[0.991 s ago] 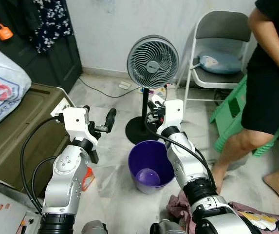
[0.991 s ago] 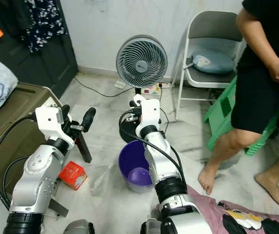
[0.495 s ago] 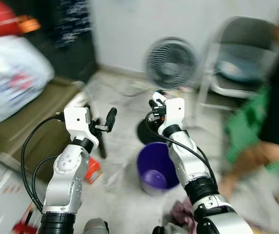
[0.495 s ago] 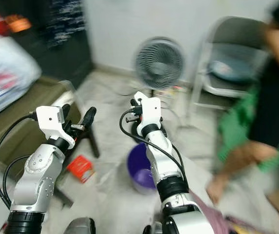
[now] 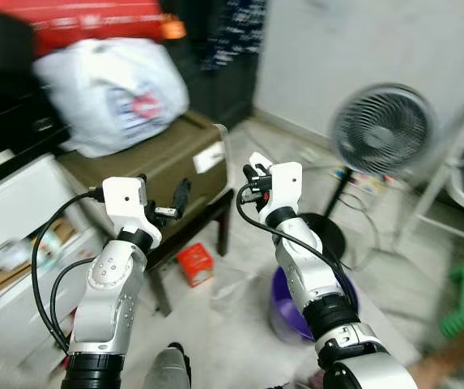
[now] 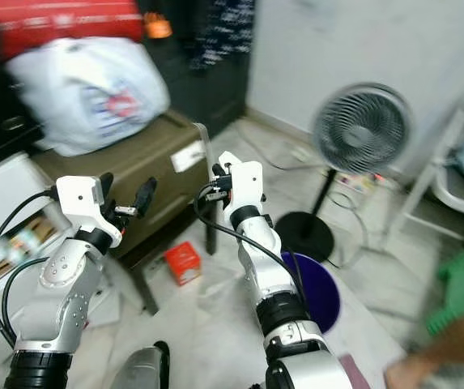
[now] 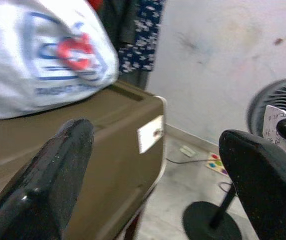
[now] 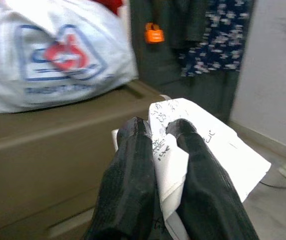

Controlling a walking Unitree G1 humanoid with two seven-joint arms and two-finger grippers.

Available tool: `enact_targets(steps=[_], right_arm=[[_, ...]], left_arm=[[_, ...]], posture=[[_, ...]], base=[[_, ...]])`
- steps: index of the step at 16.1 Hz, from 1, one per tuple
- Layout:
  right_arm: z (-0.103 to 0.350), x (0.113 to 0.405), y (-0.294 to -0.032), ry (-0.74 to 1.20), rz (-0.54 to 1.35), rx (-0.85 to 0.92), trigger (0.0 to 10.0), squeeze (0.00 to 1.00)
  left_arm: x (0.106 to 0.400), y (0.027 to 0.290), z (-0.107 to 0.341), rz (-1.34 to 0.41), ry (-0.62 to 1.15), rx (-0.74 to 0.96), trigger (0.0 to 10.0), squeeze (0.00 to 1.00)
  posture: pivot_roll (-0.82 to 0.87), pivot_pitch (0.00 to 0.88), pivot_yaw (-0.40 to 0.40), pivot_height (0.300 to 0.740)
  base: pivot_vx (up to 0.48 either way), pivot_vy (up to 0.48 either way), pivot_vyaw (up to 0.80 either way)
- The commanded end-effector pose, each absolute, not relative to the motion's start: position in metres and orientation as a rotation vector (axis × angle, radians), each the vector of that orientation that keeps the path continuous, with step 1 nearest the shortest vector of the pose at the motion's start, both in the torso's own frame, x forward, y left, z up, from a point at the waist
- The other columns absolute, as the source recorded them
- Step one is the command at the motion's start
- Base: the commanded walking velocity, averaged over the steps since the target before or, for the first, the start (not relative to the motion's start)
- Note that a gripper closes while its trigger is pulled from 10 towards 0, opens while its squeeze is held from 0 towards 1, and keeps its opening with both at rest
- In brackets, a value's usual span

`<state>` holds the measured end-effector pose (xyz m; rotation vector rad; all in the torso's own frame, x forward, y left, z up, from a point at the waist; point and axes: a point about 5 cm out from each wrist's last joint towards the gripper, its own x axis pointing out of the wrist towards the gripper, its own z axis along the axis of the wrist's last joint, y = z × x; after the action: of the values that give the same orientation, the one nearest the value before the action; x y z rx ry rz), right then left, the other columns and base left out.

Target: Clean up the room

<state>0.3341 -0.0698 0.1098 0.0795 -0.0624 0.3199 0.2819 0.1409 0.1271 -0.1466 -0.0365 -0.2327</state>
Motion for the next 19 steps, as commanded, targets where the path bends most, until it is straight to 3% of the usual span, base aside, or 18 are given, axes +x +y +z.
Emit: enact_targets(steps=[1, 4, 15, 19], right_arm=[[0.114, 0.337, -0.070, -0.080, 0.318, 0.080, 10.0, 0.00], [0.115, 0.338, -0.072, -0.083, 0.313, 0.079, 10.0, 0.00], [0.116, 0.341, -0.078, -0.086, 0.267, 0.098, 10.0, 0.00], [0.113, 0.336, -0.087, -0.066, 0.234, 0.099, 10.0, 0.00]], left_arm=[[0.284, 0.140, 0.127, -0.234, -0.033, -0.135, 10.0, 0.00], [0.284, 0.140, 0.127, -0.234, -0.035, -0.134, 10.0, 0.00], [0.286, 0.136, 0.132, -0.259, -0.059, -0.127, 10.0, 0.00], [0.284, 0.135, 0.131, -0.274, -0.060, -0.127, 10.0, 0.00]], posture=[[0.04, 0.005, -0.010, 0.740], [0.04, 0.001, -0.009, 0.740], [0.04, 0.000, -0.002, 0.740], [0.04, 0.000, -0.002, 0.740]], base=[[0.000, 0.000, 0.80], [0.000, 0.000, 0.80], [0.000, 0.000, 0.00], [0.000, 0.000, -0.72]])
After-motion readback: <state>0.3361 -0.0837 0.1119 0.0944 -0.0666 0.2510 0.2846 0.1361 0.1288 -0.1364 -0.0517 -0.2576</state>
